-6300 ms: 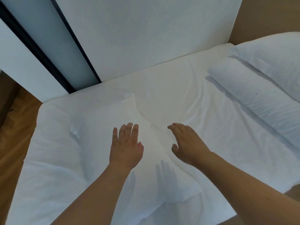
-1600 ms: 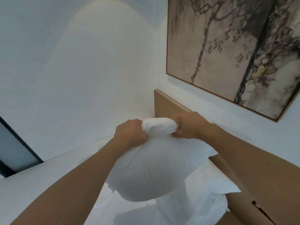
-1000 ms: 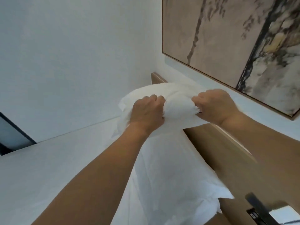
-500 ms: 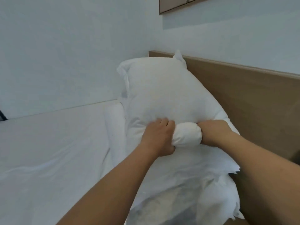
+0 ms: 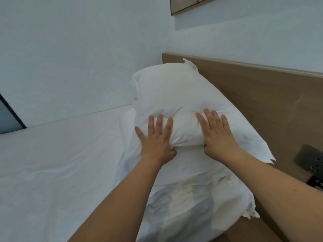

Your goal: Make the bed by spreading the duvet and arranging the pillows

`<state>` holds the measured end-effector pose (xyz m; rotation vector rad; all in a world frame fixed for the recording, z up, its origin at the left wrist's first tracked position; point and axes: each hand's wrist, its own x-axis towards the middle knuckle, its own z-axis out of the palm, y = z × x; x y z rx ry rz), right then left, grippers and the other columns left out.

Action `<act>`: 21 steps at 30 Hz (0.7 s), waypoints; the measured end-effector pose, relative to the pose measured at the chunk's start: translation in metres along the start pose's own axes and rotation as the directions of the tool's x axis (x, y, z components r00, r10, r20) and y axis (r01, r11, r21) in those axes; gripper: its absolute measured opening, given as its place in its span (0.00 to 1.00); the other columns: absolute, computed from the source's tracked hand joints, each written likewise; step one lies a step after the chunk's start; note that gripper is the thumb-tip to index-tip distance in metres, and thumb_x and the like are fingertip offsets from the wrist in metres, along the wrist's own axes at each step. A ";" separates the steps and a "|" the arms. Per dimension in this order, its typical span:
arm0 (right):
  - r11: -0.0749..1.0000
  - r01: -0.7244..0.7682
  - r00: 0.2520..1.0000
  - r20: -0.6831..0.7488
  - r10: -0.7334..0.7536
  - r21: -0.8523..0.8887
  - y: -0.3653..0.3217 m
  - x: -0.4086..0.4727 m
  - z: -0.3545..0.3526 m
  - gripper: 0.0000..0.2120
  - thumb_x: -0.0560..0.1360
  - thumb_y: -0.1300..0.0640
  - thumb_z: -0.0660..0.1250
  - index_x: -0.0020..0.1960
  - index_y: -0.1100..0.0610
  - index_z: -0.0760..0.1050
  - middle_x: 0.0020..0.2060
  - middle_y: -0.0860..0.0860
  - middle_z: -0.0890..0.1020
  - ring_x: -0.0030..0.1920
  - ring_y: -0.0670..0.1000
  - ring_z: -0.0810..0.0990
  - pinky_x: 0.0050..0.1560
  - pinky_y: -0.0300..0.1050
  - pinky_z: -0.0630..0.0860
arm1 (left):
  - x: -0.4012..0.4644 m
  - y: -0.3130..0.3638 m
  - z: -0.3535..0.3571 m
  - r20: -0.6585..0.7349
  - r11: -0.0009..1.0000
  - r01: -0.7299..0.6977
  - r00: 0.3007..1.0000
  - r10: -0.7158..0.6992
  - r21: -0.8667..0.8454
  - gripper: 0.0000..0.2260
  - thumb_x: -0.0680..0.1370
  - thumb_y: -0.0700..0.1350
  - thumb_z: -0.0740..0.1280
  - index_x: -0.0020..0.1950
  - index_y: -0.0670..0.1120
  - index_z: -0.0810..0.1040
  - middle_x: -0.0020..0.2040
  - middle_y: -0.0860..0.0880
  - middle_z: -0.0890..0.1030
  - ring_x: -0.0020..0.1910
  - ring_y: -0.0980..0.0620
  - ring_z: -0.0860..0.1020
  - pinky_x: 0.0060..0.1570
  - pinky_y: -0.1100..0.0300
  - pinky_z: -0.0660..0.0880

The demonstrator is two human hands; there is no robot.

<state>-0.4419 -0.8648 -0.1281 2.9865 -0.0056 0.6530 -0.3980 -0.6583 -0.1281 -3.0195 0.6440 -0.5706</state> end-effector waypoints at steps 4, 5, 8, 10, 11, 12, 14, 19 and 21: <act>1.000 -0.022 1.000 0.004 0.022 -0.007 0.003 0.004 0.000 0.49 0.66 0.61 0.67 0.79 0.54 0.43 0.78 0.58 0.47 0.77 0.61 0.44 0.75 0.57 0.38 | 0.007 -0.003 -0.004 0.005 0.999 -0.031 1.000 0.031 0.017 0.45 0.70 0.63 0.63 0.77 0.55 0.38 0.78 0.47 0.39 0.76 0.41 0.36 0.66 0.26 0.44; 1.000 -0.024 1.000 0.006 0.024 -0.010 0.003 0.005 -0.001 0.48 0.66 0.61 0.66 0.79 0.54 0.43 0.78 0.58 0.47 0.77 0.61 0.44 0.75 0.57 0.38 | 0.008 -0.003 -0.006 0.004 0.999 -0.037 0.999 0.037 0.021 0.45 0.70 0.63 0.63 0.77 0.55 0.38 0.78 0.47 0.39 0.76 0.41 0.36 0.66 0.26 0.44; 0.999 -0.043 0.999 0.008 0.043 -0.026 0.000 0.003 -0.007 0.48 0.67 0.60 0.66 0.79 0.54 0.42 0.78 0.57 0.46 0.77 0.60 0.44 0.75 0.57 0.38 | 0.005 -0.005 -0.008 -0.006 0.999 -0.042 0.999 0.043 0.020 0.44 0.71 0.63 0.63 0.77 0.55 0.38 0.78 0.48 0.40 0.77 0.42 0.38 0.67 0.27 0.44; 0.998 -0.053 0.998 0.039 0.054 -0.022 -0.004 -0.003 -0.013 0.47 0.68 0.60 0.64 0.79 0.55 0.40 0.78 0.57 0.45 0.77 0.60 0.42 0.75 0.56 0.36 | -0.003 -0.008 -0.009 -0.019 0.998 -0.054 0.998 0.054 0.016 0.44 0.71 0.62 0.62 0.77 0.55 0.39 0.79 0.48 0.42 0.77 0.43 0.40 0.68 0.28 0.46; 0.999 -0.051 0.998 0.044 0.052 -0.010 -0.005 -0.005 -0.016 0.46 0.69 0.60 0.63 0.78 0.55 0.39 0.78 0.57 0.44 0.77 0.59 0.41 0.75 0.55 0.35 | -0.007 -0.010 -0.011 -0.027 0.998 -0.065 0.998 0.065 0.016 0.43 0.72 0.63 0.62 0.78 0.55 0.39 0.79 0.48 0.43 0.77 0.43 0.41 0.69 0.29 0.46; 0.999 -0.044 0.998 0.047 0.044 -0.002 -0.007 -0.008 -0.019 0.45 0.70 0.60 0.62 0.78 0.56 0.39 0.78 0.57 0.45 0.77 0.59 0.41 0.75 0.55 0.35 | -0.010 -0.013 -0.013 -0.036 0.997 -0.074 0.997 0.074 0.019 0.42 0.72 0.63 0.62 0.78 0.55 0.40 0.79 0.48 0.44 0.77 0.43 0.42 0.69 0.30 0.45; 1.000 -0.019 0.999 0.041 0.018 0.017 -0.009 -0.013 -0.026 0.44 0.71 0.57 0.62 0.79 0.56 0.40 0.78 0.57 0.45 0.77 0.57 0.42 0.75 0.54 0.35 | -0.016 -0.019 -0.019 -0.062 0.995 -0.083 0.994 0.086 0.046 0.41 0.73 0.66 0.60 0.78 0.55 0.42 0.79 0.47 0.45 0.78 0.43 0.43 0.71 0.34 0.44; 0.988 0.090 0.995 -0.042 -0.085 0.123 -0.020 -0.030 -0.035 0.43 0.70 0.53 0.66 0.79 0.56 0.46 0.78 0.54 0.48 0.78 0.54 0.44 0.76 0.50 0.35 | -0.035 -0.032 -0.021 -0.189 0.993 -0.089 0.977 0.101 0.073 0.36 0.76 0.68 0.53 0.79 0.53 0.48 0.79 0.47 0.52 0.78 0.42 0.49 0.73 0.40 0.45; 0.987 0.100 0.995 -0.032 -0.096 0.124 -0.024 -0.037 -0.037 0.43 0.71 0.52 0.65 0.79 0.55 0.46 0.78 0.53 0.49 0.78 0.53 0.44 0.76 0.50 0.35 | -0.044 -0.033 -0.020 -0.215 0.993 -0.087 0.971 0.101 0.074 0.33 0.77 0.67 0.51 0.79 0.53 0.50 0.79 0.47 0.54 0.77 0.42 0.51 0.74 0.40 0.45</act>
